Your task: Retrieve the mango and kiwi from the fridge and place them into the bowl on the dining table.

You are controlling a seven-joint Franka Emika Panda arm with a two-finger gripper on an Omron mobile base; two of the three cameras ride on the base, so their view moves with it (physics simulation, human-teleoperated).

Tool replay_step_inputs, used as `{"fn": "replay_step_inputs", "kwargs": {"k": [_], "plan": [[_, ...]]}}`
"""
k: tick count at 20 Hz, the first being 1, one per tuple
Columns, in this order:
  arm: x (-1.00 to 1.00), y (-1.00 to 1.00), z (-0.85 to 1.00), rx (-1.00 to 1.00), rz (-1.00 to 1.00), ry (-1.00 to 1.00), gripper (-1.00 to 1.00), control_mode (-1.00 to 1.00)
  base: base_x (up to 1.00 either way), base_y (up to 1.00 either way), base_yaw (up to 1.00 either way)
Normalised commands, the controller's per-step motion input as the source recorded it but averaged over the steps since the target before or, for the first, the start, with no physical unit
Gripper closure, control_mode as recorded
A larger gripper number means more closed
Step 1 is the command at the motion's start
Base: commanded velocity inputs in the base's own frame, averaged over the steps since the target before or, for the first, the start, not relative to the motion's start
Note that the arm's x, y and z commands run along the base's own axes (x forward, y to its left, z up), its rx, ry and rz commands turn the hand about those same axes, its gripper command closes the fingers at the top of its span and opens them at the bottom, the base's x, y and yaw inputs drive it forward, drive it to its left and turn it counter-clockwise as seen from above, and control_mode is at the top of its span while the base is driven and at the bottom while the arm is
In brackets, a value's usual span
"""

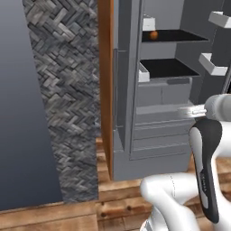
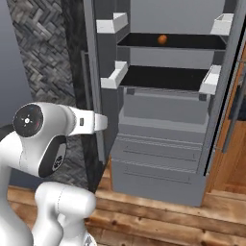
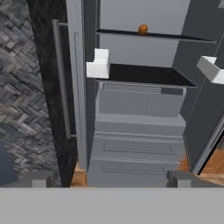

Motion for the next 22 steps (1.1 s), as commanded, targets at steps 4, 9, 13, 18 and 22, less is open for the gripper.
{"fn": "replay_step_inputs", "kwargs": {"k": [4,9,13,18,22], "plan": [[0.0,0.0,0.0,0.0,0.0,0.0,-1.0,1.0,0.0,-0.49,0.18],[0.0,0.0,0.0,0.0,0.0,0.0,-1.0,1.0,0.0,-0.52,0.16],[0.0,0.0,0.0,0.0,0.0,0.0,-1.0,1.0,0.0,-0.42,0.13],[0.0,0.0,0.0,0.0,0.0,0.0,-1.0,1.0,0.09,-0.25,0.09],[0.0,0.0,0.0,0.0,0.0,0.0,-1.0,1.0,0.2,-0.22,0.02]]}}
